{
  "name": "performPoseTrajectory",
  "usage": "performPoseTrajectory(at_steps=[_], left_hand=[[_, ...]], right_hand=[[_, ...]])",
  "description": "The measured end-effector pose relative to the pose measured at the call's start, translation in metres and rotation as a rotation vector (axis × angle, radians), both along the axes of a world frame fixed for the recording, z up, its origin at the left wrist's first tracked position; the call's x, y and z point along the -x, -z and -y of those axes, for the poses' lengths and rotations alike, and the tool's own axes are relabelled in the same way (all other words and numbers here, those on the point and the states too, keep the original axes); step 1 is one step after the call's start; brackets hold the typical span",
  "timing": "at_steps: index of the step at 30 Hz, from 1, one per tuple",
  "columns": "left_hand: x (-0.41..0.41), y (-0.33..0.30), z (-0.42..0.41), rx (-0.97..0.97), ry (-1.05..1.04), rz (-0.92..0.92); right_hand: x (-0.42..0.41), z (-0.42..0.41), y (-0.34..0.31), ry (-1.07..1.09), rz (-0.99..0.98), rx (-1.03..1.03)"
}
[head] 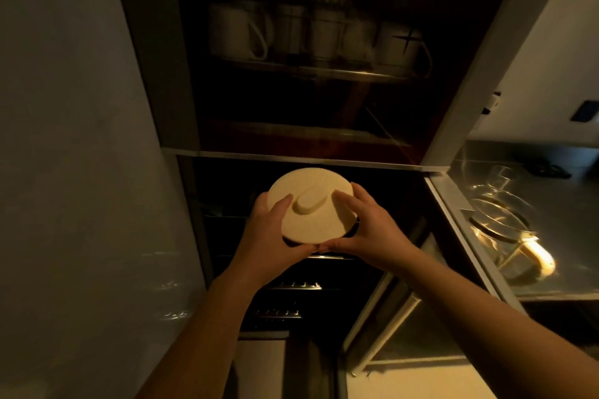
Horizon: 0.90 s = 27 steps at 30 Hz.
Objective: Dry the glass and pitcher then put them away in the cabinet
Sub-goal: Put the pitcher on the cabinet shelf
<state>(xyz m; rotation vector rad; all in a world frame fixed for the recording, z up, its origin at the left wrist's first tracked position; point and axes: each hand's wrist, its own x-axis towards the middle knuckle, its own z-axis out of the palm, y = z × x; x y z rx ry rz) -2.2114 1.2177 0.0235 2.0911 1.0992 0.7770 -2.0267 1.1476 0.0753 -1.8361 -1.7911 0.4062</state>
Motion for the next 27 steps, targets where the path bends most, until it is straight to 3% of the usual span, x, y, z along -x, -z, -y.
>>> performPoseTrajectory(at_steps=[8,17,27], left_hand=[[0.028,0.073,-0.045,0.050,0.014,-0.095],[0.035,0.133,-0.098,0.081,-0.033,0.071],[0.024,0.164,-0.112,-0.060,-0.207,0.293]], right_hand=[[0.030,-0.042,0.102,0.039,-0.162,0.007],[0.045,-0.099,0.169,0.083,-0.321,-0.047],[0.052,-0.137,0.198,0.136,-0.289,-0.121]])
